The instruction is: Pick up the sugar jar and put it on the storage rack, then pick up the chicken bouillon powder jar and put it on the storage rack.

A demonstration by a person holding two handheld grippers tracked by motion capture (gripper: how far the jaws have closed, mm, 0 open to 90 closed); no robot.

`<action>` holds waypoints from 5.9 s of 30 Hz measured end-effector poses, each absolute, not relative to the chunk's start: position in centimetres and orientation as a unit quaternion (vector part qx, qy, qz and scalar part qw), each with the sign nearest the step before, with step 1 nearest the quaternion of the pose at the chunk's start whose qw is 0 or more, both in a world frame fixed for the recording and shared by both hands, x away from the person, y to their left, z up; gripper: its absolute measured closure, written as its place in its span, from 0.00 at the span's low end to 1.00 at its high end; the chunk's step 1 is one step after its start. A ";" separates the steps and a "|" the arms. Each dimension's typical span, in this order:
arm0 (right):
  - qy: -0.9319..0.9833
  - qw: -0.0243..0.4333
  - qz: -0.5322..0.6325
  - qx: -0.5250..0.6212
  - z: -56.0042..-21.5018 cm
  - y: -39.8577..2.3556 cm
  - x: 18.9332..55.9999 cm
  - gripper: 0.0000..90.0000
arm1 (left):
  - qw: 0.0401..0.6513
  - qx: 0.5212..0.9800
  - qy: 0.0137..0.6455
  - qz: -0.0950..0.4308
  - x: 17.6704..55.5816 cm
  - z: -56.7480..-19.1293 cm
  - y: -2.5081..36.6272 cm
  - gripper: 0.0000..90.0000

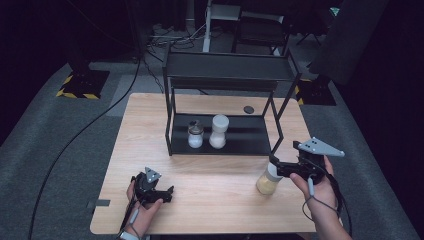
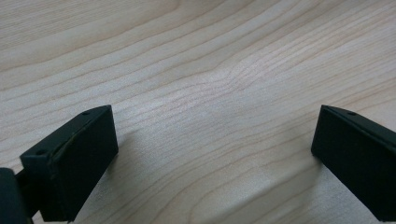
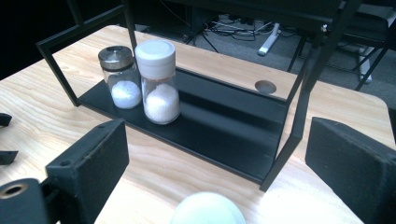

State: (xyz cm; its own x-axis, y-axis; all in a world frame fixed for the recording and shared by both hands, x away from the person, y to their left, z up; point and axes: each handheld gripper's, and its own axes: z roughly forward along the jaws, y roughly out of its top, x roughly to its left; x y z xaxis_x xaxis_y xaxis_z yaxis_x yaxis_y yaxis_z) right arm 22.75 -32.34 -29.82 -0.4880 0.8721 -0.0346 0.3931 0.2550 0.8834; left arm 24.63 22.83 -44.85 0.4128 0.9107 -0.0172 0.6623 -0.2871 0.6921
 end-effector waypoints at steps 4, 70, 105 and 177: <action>0.737 0.268 0.448 0.429 -30.8 -33.2 22.1 0.05 | 0.318 0.778 0.505 0.195 24.6 -44.8 22.8 0.01; 0.764 0.229 0.412 0.441 -39.1 -32.8 23.9 0.38 | 0.317 0.776 0.509 0.197 24.7 -44.8 22.7 0.01; 0.758 0.250 0.431 0.421 -31.8 -30.4 27.7 0.38 | 0.313 0.771 0.518 0.201 24.6 -44.8 22.5 0.01; 0.785 0.221 0.375 0.441 -36.0 -23.9 42.4 0.38 | 0.313 0.769 0.519 0.202 24.6 -44.8 22.5 0.01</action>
State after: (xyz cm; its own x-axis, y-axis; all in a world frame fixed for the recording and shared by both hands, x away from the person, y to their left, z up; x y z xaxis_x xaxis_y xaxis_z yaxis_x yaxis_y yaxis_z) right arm 42.40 -23.91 -35.98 -0.5142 0.8575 -0.0158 0.5268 0.3304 0.7831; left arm 24.59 22.48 -44.82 0.3794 0.9251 -0.0151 0.6727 -0.2646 0.6910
